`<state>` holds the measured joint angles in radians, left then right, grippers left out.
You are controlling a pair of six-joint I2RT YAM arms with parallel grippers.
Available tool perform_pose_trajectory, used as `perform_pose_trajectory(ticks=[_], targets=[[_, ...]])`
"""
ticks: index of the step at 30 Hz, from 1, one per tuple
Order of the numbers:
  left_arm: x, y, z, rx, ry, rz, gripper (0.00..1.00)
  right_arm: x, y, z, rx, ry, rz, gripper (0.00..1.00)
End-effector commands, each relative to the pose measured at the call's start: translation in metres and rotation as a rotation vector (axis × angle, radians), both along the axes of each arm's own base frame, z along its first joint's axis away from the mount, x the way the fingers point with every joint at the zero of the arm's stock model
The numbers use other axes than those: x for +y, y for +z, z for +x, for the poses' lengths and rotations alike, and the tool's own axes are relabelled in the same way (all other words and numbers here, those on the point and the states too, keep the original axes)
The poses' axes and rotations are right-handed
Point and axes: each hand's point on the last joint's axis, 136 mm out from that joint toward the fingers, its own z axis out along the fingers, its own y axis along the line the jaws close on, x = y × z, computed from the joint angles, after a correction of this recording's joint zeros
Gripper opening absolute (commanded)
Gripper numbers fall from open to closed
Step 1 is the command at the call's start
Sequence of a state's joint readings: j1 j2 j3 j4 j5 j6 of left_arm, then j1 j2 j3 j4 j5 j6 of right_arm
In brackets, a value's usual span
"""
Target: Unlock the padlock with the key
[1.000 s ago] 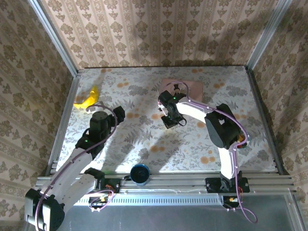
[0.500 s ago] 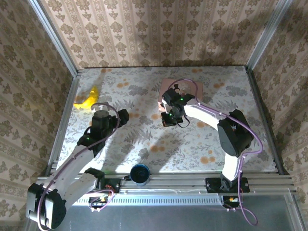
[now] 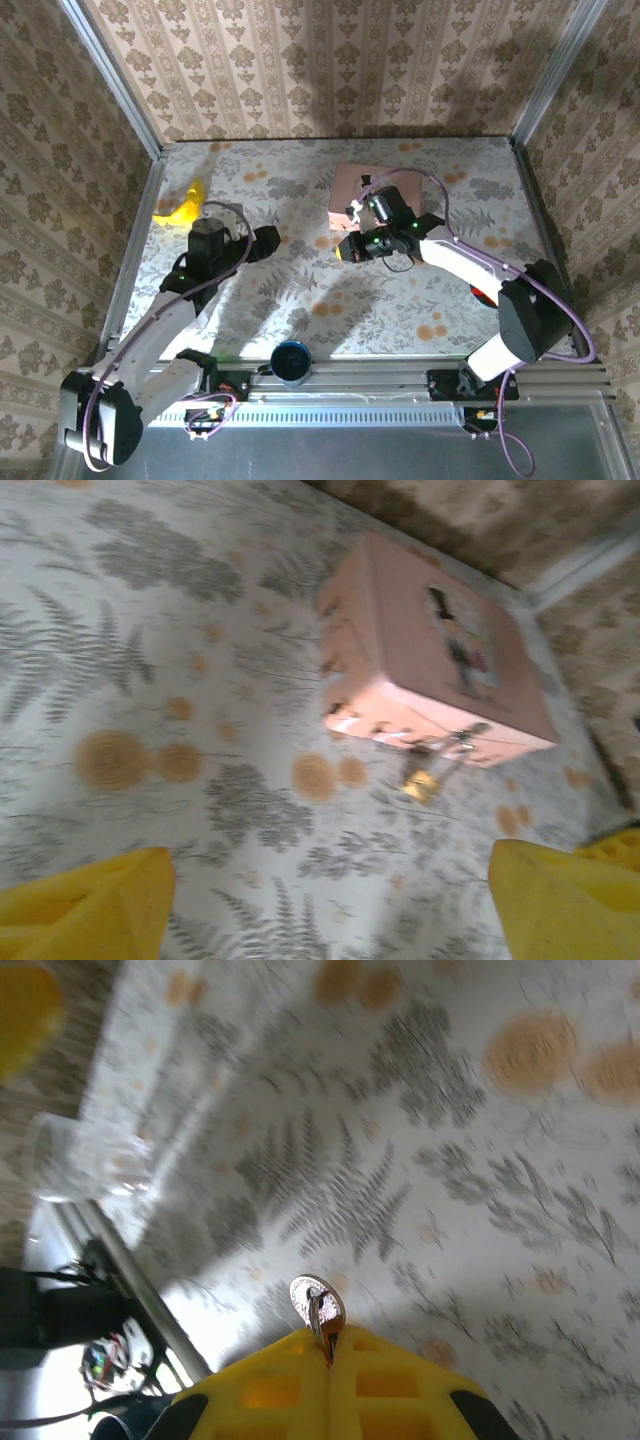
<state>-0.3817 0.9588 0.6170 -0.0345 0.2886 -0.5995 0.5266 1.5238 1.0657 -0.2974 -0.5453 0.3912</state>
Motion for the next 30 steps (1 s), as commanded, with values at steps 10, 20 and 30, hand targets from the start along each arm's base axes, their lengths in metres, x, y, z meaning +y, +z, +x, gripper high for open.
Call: perform_pose_trajectory(ticks=[10, 20, 30], targets=[[-0.068, 0.038, -0.025, -0.203, -0.215, -0.150, 0.45, 0.006, 0.077, 0.027, -0.091, -0.161, 0.326, 0.00], [-0.112, 0.048, -0.035, -0.283, -0.326, -0.190, 0.41, -0.007, 0.096, 0.019, -0.140, -0.265, 0.373, 0.00], [-0.144, 0.062, -0.036, -0.384, -0.394, -0.210, 0.38, -0.012, 0.109, 0.010, -0.163, -0.295, 0.409, 0.00]])
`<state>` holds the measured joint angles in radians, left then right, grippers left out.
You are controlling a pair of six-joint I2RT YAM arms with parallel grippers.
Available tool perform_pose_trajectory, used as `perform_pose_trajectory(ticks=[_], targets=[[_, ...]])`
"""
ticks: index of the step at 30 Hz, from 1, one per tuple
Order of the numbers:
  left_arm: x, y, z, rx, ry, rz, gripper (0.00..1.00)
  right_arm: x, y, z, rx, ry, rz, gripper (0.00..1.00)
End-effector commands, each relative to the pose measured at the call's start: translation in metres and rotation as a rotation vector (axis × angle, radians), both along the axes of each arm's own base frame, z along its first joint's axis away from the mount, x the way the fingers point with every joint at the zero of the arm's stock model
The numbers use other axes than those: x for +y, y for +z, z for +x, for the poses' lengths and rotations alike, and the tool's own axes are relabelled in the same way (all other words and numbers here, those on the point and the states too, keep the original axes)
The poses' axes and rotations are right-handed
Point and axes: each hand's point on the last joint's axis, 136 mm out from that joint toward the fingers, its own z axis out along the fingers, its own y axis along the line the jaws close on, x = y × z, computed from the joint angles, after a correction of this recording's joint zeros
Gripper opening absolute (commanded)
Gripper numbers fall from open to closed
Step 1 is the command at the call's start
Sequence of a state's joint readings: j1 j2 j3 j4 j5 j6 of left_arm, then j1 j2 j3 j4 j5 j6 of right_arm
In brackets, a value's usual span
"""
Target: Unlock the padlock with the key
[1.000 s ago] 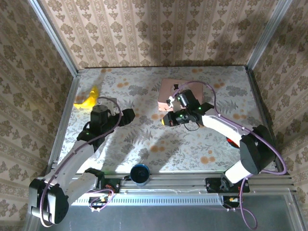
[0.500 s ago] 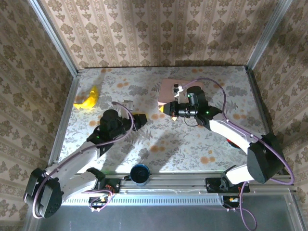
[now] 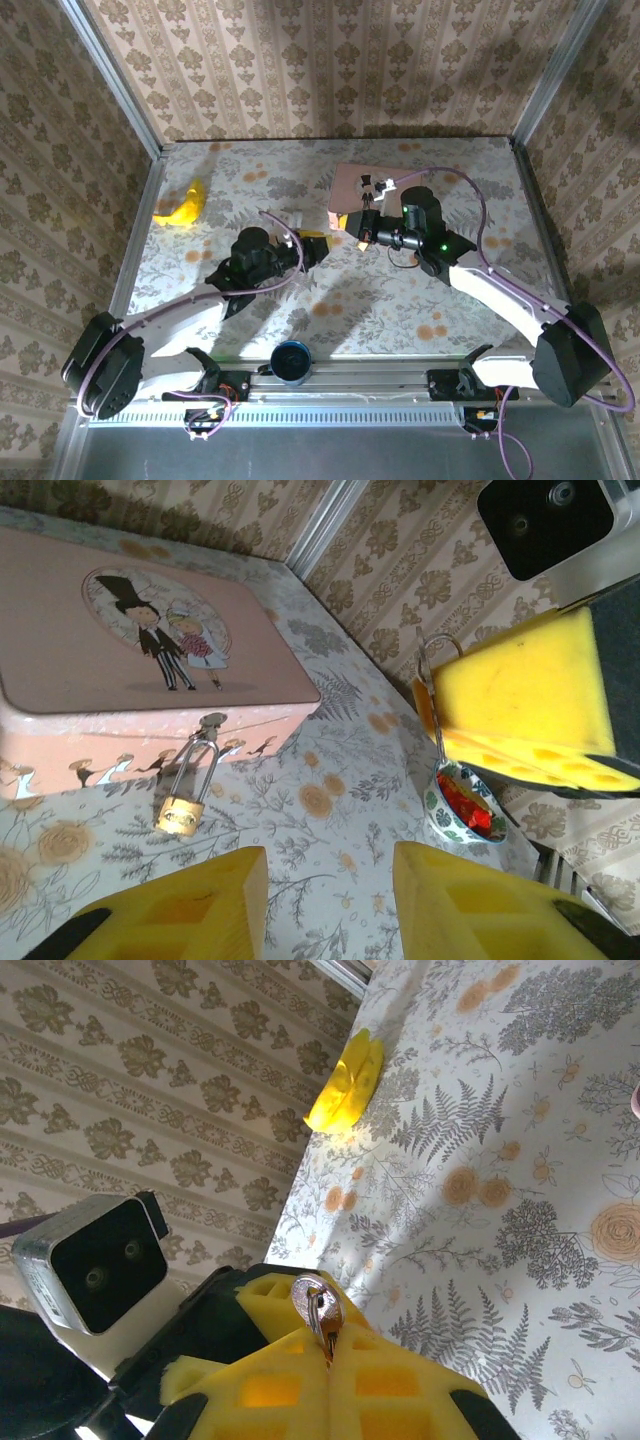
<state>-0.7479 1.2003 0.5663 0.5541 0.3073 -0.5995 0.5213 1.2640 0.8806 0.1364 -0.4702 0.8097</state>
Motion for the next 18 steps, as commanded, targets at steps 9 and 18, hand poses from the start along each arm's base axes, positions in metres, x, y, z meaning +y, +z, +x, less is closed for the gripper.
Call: perform_pose_trajectory(ticks=[9, 18], targets=[[-0.026, 0.045, -0.008, -0.193, -0.096, -0.060, 0.37, -0.004, 0.015, -0.002, -0.039, -0.036, 0.036, 0.00], [-0.027, 0.052, -0.003, -0.213, -0.080, -0.081, 0.29, 0.000, 0.017, -0.003, -0.037, -0.021, 0.044, 0.00]])
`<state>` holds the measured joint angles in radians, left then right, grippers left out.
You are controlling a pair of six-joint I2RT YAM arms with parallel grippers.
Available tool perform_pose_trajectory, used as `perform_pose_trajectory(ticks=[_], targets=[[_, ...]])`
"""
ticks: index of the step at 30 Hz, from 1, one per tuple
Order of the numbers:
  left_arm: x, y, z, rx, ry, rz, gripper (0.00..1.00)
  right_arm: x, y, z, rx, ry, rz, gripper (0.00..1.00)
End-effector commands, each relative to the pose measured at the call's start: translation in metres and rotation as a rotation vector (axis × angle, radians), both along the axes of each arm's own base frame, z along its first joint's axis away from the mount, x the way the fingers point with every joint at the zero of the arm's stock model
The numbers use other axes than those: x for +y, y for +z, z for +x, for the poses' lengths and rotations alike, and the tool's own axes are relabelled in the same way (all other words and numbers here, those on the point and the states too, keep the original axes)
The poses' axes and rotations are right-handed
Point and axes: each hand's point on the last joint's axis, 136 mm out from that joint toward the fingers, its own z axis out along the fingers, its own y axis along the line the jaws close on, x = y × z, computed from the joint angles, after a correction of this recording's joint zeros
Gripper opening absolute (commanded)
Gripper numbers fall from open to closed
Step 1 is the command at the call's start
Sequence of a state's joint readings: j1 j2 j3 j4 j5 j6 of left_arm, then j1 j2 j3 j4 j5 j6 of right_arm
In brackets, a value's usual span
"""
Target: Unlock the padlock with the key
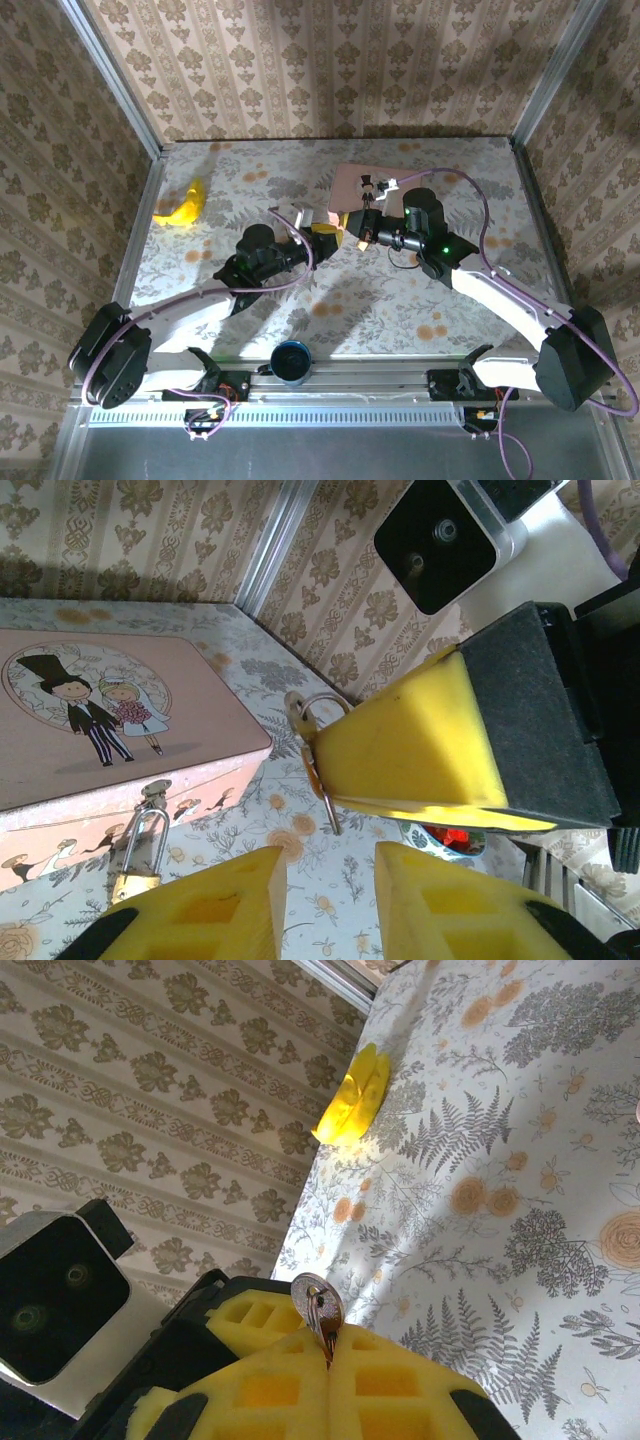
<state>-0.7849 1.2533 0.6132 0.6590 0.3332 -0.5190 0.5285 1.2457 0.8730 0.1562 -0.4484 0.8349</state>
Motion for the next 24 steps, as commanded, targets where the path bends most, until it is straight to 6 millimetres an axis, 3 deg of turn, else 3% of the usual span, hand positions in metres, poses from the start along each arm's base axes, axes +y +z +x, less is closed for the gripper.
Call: perform_pose_trajectory(ticks=[1, 9, 13, 22, 24], targets=[[-0.006, 0.026, 0.002, -0.073, -0.011, -0.057, 0.28, 0.001, 0.010, -0.002, -0.025, 0.000, 0.021, 0.00], [-0.005, 0.032, 0.006, -0.091, 0.014, -0.085, 0.15, 0.007, 0.004, -0.005, 0.000, 0.029, 0.021, 0.00], [-0.005, 0.036, 0.008, -0.102, 0.019, -0.087, 0.00, 0.008, -0.001, -0.007, 0.018, 0.039, 0.014, 0.00], [-0.001, 0.029, 0.002, -0.116, 0.009, -0.065, 0.00, 0.002, -0.014, -0.005, 0.040, 0.006, -0.031, 0.00], [0.001, 0.026, 0.001, -0.118, 0.009, -0.047, 0.00, 0.001, -0.014, -0.004, 0.034, 0.005, -0.042, 0.20]])
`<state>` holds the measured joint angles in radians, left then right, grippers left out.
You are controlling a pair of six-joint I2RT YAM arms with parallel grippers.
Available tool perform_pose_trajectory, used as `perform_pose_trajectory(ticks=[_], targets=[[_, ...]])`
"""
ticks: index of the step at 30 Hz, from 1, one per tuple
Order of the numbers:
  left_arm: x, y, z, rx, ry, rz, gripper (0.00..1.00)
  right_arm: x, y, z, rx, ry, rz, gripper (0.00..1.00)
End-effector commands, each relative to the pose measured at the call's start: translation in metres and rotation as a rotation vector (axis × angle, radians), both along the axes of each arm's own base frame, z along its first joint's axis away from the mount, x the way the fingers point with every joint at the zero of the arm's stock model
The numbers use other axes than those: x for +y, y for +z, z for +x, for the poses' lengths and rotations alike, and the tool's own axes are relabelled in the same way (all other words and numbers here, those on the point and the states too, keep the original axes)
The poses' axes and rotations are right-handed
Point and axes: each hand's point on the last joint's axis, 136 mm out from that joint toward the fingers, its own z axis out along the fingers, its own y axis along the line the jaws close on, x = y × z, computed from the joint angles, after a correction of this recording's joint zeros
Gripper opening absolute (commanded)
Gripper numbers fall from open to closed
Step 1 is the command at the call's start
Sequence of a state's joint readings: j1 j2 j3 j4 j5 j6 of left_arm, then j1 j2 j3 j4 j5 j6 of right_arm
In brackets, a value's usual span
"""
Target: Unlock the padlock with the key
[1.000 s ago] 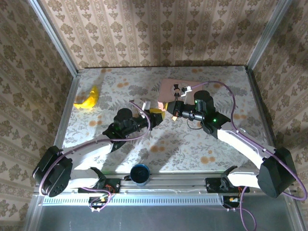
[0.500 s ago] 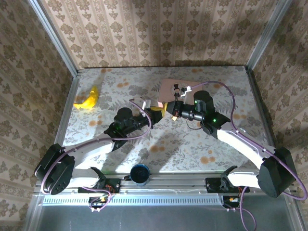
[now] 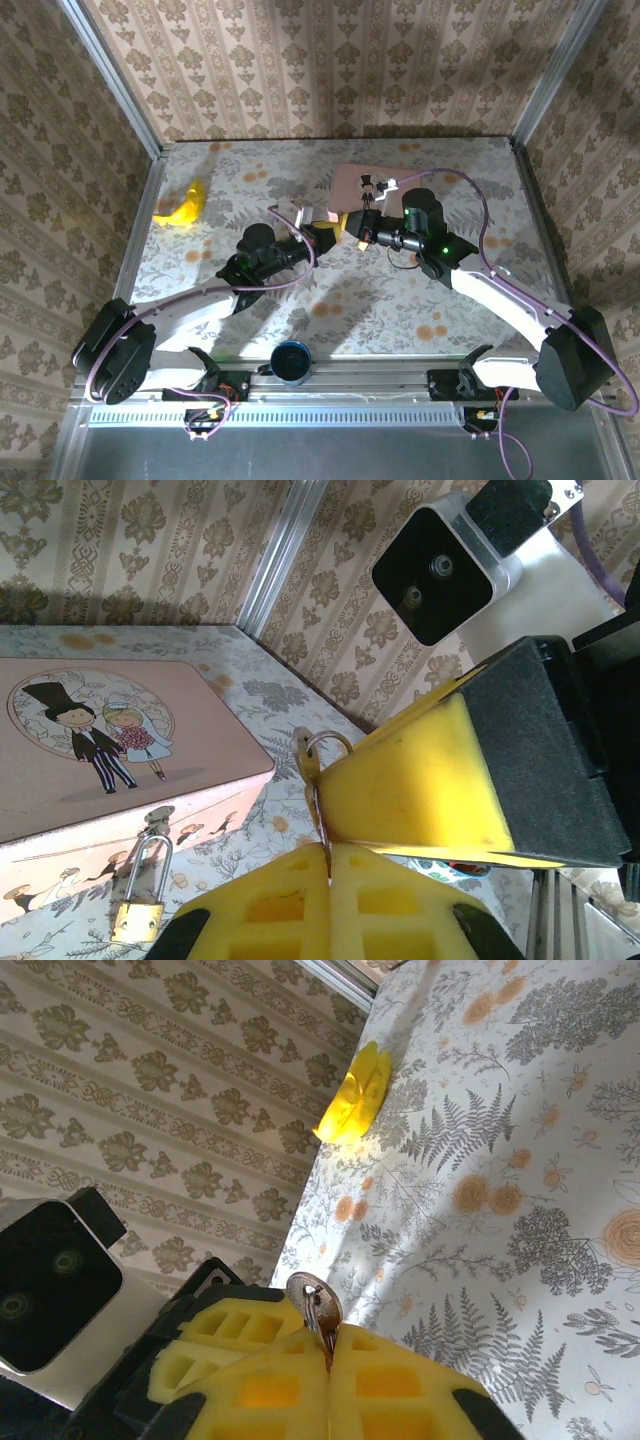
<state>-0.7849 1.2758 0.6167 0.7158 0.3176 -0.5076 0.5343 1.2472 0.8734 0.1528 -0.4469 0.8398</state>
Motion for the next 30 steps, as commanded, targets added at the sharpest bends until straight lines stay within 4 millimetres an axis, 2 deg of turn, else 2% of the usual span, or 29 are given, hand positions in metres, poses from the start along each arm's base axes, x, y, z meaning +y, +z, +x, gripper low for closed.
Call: perform_pose_trajectory(ticks=[1, 5, 12, 18, 23, 30], targets=[[0.004, 0.019, -0.007, -0.081, -0.008, -0.014, 0.00, -0.001, -0.011, -0.003, 0.019, 0.005, -0.046, 0.28], [0.011, 0.013, -0.012, -0.078, -0.015, 0.040, 0.00, -0.002, -0.001, -0.003, -0.010, 0.016, -0.060, 0.43], [0.030, 0.008, -0.019, -0.066, -0.029, 0.100, 0.00, -0.010, 0.019, -0.004, -0.072, 0.045, -0.065, 0.60], [0.047, 0.012, -0.026, -0.070, -0.091, 0.146, 0.00, -0.013, 0.045, -0.024, -0.178, 0.216, -0.051, 0.69], [0.053, 0.020, -0.031, -0.075, -0.148, 0.137, 0.00, -0.005, 0.058, -0.049, -0.258, 0.389, -0.033, 0.67], [0.045, 0.030, -0.057, -0.079, -0.326, 0.150, 0.00, -0.003, 0.060, -0.070, -0.326, 0.539, -0.079, 0.62]])
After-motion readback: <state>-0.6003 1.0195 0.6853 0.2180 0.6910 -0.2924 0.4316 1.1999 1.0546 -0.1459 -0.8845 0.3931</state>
